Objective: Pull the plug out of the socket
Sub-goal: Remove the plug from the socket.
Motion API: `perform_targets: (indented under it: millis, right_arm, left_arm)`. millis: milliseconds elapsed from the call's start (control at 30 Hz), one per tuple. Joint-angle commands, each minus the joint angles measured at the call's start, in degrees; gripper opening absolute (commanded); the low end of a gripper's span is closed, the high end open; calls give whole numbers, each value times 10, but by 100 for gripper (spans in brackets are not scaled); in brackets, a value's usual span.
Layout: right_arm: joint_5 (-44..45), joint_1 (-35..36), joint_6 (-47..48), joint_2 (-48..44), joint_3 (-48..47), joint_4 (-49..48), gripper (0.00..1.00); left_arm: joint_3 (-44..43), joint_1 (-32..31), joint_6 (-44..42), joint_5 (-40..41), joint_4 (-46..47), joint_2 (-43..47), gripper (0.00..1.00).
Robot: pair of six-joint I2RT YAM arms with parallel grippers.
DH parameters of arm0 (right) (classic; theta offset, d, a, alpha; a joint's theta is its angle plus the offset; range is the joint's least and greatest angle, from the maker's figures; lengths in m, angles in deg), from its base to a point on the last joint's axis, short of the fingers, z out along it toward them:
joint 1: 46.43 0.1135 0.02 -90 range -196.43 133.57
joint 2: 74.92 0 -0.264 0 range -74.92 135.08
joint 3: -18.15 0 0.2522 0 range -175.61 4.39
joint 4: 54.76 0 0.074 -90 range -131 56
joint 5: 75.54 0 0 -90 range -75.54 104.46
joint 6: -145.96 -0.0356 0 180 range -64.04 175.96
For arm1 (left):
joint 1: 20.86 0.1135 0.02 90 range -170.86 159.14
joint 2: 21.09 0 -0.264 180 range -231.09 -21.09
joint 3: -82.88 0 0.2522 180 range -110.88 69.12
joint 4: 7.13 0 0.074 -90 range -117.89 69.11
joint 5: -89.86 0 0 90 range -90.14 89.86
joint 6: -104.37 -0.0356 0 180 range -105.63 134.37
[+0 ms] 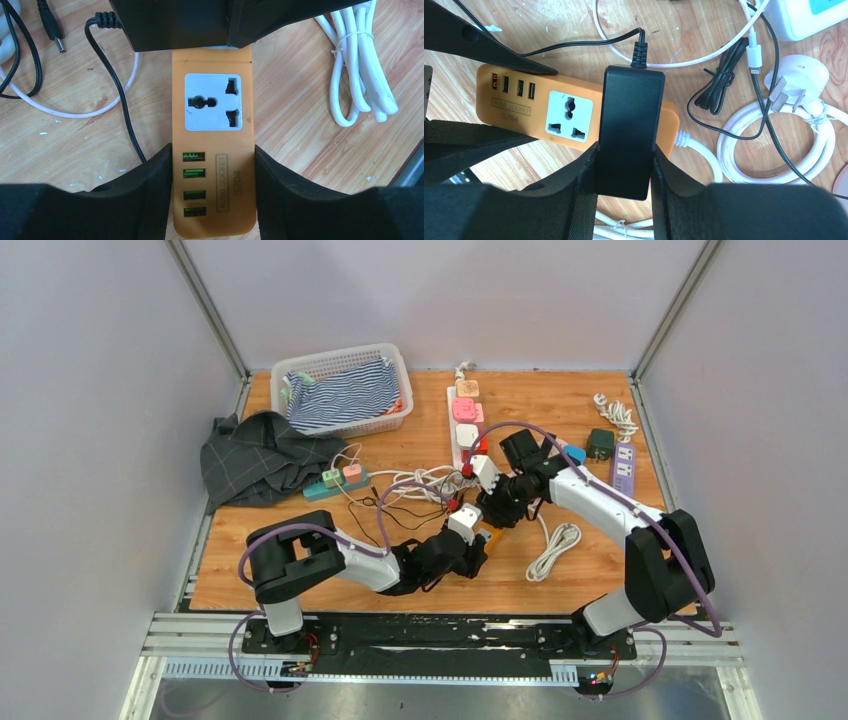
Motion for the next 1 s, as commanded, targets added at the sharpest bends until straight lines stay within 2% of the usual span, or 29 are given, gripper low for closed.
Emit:
perform_targets:
  millis: [0, 133, 200, 233, 333, 400, 467, 600, 733, 767, 833, 900, 967]
  right_arm:
    - [-91, 15, -6, -12, 1, 54, 0]
    - [-196, 50, 34, -10, -7, 102, 0]
    - [-214, 59, 37, -14, -10, 108, 0]
    - [-188, 59, 20, -16, -9, 94, 0]
    - [-14, 27, -55, -20, 3, 17, 0]
    - [14, -10, -79, -21, 4, 0, 0]
    - [-19, -11, -73, -33, 13, 1, 0]
    - [-176, 36, -19, -66, 27, 33, 0]
    - [-221, 73, -4, -61, 24, 47, 0]
    - [-203, 76, -12, -57, 24, 40, 0]
    - [-106, 77, -50, -51, 23, 8, 0]
    - [21, 63, -88, -40, 25, -22, 0]
    - [48, 31, -108, -28, 23, -24, 0]
  left_arm:
    - [18, 8, 18, -21, -81, -45, 0]
    - [9, 9, 25, -27, -82, -61, 0]
    - [10, 10, 27, -25, -82, -64, 0]
    - [12, 11, 27, -24, -82, -64, 0]
    - [13, 11, 28, -24, -82, -64, 0]
    - [13, 11, 27, -28, -82, -64, 0]
    - [10, 12, 25, -32, -82, -67, 0]
    - [8, 13, 25, -36, -82, -69, 0]
    - [12, 12, 28, -37, -82, -66, 0]
    - [14, 12, 29, -37, -82, -66, 0]
    - [15, 12, 32, -38, -82, -66, 0]
    - [15, 12, 33, -40, -82, -66, 0]
    - [16, 12, 34, -40, -82, -63, 0]
